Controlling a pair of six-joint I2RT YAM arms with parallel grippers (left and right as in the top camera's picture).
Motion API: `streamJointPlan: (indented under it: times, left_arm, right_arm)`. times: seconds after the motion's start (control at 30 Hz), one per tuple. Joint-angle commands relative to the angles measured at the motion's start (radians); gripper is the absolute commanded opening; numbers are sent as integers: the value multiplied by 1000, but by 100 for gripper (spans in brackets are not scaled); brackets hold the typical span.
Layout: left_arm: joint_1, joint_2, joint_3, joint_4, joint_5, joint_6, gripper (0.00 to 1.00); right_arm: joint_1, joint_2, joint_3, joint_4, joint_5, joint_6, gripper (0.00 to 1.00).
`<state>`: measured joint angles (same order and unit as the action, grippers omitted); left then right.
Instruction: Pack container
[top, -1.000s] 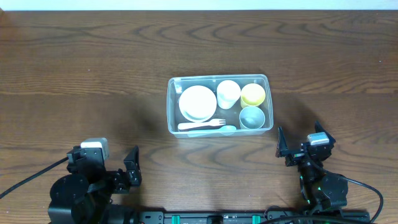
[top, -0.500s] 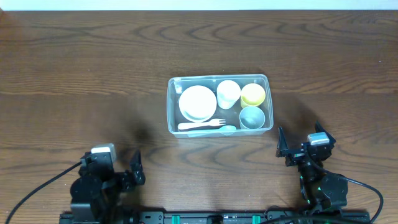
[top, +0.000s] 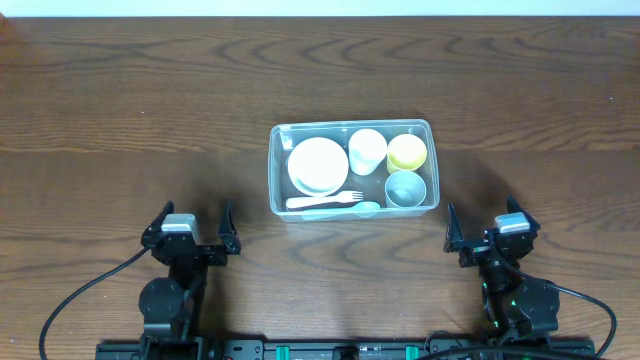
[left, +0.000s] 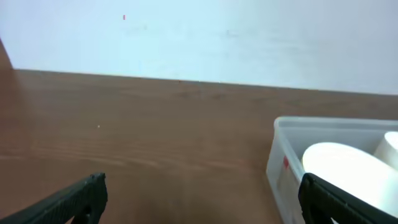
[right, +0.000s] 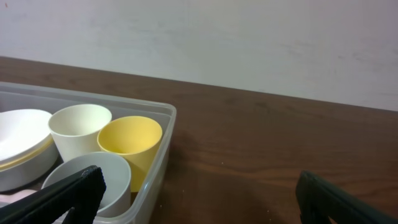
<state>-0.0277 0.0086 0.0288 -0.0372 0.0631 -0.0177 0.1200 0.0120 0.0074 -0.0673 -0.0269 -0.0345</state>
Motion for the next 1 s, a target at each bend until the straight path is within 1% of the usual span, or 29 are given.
streamJointPlan:
  times: [0.0,0.07,0.2,0.97]
  left_arm:
    - [5,-7,-25,-16,-35,25,98]
    - [5,-7,-25,-32,-32,18,98]
    - [4,-7,-25,-32,-26,-40,98]
    - [4,-5,-25,-31,-26,-40,98]
  right_arm:
    - [-16,-5,-2,-5,3,-11,99]
    - [-16,-5,-2,-4,3,-11,99]
    - [-16,-5,-2,-4,3,-11,99]
    - [-16,-5,-2,-4,3,-11,99]
